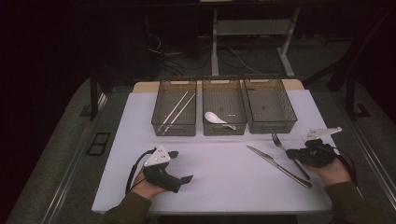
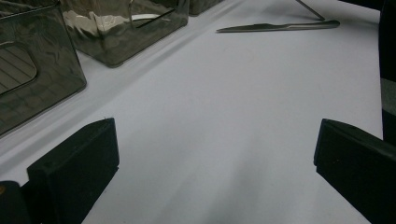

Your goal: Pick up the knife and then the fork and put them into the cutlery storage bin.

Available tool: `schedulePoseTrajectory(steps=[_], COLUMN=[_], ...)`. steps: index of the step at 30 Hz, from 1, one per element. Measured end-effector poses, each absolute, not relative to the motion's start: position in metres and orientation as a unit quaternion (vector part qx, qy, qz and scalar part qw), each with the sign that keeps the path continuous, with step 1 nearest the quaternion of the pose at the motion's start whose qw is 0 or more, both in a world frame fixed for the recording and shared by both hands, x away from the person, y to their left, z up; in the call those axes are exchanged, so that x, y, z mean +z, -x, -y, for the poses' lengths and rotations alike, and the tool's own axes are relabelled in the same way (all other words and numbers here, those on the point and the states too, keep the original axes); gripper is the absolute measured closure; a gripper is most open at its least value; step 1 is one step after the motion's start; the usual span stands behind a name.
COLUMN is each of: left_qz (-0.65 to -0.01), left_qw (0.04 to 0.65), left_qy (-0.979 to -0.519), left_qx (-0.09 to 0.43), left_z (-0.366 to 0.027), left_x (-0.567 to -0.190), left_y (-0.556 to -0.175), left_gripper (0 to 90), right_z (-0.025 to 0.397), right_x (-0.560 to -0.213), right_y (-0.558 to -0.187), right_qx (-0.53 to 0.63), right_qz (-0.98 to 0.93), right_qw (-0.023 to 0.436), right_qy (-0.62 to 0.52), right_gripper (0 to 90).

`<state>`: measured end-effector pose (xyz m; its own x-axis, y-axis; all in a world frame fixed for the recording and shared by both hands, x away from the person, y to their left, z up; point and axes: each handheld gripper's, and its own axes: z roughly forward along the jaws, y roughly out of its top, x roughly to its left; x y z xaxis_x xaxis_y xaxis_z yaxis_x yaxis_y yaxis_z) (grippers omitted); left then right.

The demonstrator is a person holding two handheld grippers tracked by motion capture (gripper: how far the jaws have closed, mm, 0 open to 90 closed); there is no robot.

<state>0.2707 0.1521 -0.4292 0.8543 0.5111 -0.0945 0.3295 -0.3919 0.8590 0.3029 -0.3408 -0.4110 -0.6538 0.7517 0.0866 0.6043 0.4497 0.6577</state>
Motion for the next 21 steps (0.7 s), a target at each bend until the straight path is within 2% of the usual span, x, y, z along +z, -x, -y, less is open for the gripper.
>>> schedulePoseTrajectory(steps=[21], left_qz=[-0.255], left_qw=[0.492], left_qy=[-0.828], left_qx=[0.09], left_z=[-0.152], left_x=[-0.43], left_y=[-0.271], left_gripper=[0.0], right_z=[0.348], right_x=[-0.374], right_y=[-0.317], right_qx=[0.395], right_qz=[-0.811], right_qw=[0.135], right_qy=[-0.409], right_gripper=[86.0])
